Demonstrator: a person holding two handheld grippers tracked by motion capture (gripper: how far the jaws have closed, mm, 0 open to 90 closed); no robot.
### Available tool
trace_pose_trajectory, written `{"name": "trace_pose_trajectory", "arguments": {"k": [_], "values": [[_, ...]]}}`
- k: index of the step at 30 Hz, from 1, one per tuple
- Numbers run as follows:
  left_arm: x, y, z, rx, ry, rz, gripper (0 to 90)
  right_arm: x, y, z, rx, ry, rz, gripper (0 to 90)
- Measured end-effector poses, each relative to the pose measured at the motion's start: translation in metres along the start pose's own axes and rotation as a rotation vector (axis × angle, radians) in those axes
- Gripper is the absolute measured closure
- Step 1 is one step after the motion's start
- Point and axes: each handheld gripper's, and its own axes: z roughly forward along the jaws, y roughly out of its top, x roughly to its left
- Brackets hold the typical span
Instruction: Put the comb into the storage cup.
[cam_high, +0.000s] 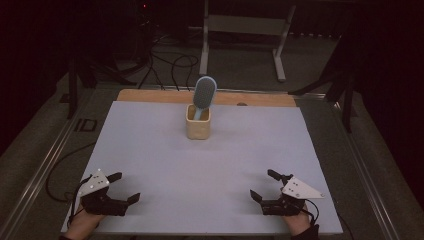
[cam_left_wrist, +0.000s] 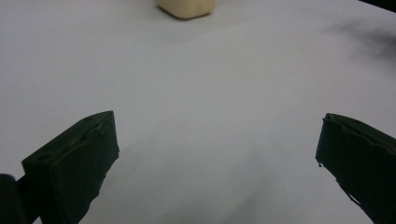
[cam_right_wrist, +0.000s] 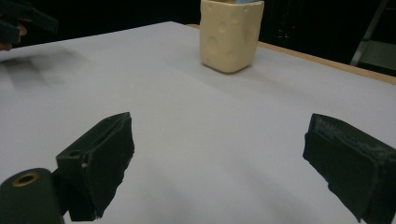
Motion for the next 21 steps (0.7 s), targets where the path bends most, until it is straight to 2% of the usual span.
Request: {"name": "trace_pose_trajectory", "arguments": {"k": [5,6,9,12,21], "values": [[0.0,-0.005,-0.001,0.01,0.017,0.004,0.0,0.0,0.0,0.0,0.002,-0.003,0.005,8.3],[0.001,-0.007,-0.002,0.014,0.045,0.014,0.0,0.0,0.0,0.0,0.0,-0.003,0.0,8.3],[0.003,-0.009,-0.005,-0.003,0.086,0.018,0.0,0.0,0.0,0.0,-0.001,-0.001,-0.001,8.3],[0.005,-0.01,-0.005,0.005,0.099,0.012,0.0,0.0,0.0,0.0,-0.001,0.0,-0.001,8.3],[0.005,-0.013,0.0,0.013,0.092,0.004,0.0,-0.001,-0.001,0.0,-0.001,-0.005,-0.001,8.3]]}}
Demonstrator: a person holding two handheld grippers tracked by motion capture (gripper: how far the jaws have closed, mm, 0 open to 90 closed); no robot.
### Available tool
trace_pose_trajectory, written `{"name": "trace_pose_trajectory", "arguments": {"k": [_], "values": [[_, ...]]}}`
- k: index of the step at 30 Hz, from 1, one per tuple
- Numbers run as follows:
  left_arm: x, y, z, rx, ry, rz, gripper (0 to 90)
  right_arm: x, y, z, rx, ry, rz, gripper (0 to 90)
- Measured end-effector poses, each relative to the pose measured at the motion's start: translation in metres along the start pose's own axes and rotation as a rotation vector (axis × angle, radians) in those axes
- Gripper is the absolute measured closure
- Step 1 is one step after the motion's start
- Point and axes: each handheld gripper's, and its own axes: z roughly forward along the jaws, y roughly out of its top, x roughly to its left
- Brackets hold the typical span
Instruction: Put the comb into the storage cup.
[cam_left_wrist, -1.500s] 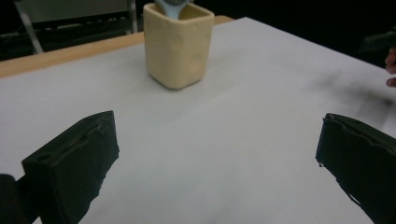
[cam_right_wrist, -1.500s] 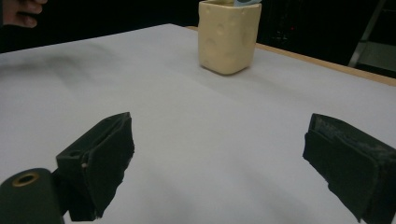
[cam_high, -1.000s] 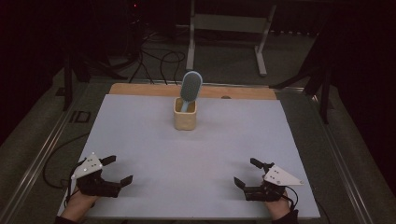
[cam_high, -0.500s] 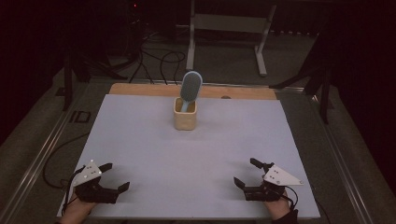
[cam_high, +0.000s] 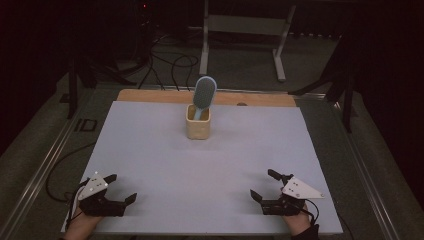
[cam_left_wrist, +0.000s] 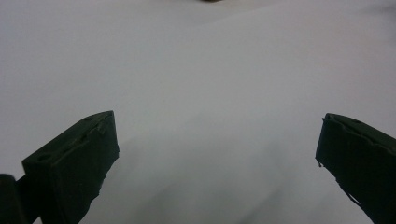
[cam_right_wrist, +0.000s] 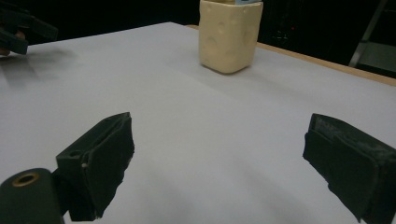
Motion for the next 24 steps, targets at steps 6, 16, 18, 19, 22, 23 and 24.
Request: {"name": "trace_pose_trajectory", "arguments": {"k": [6,16,18,19,22,23,24], "values": [[-0.0003,0.0002,-0.0008,-0.022,0.001,-0.001,0.0,0.0,-0.0002,0.0003,0.001,0.003,-0.001,8.3],[-0.0015,0.002,-0.002,-0.039,-0.006,-0.01,0.0,-0.0002,-0.001,0.0015,0.008,0.0,0.002,8.3],[-0.0021,0.0019,-0.0017,-0.039,-0.008,-0.011,0.0,0.0,-0.0011,0.0015,0.01,0.002,0.004,8.3],[-0.0022,0.002,-0.0016,-0.038,-0.011,-0.01,0.0,0.0,-0.0011,0.0017,0.01,0.001,0.001,8.3],[-0.0031,0.0021,-0.0009,-0.037,-0.014,-0.01,0.0,-0.0003,-0.0014,0.002,0.011,0.001,0.005,8.3],[-0.0033,0.0021,-0.0008,-0.035,-0.017,-0.008,0.0,-0.0003,-0.0015,0.002,0.011,0.002,0.008,8.3],[-0.0035,0.0023,-0.0006,-0.034,-0.019,-0.006,0.0,-0.0003,-0.0015,0.002,0.011,0.001,0.008,8.3]]}}
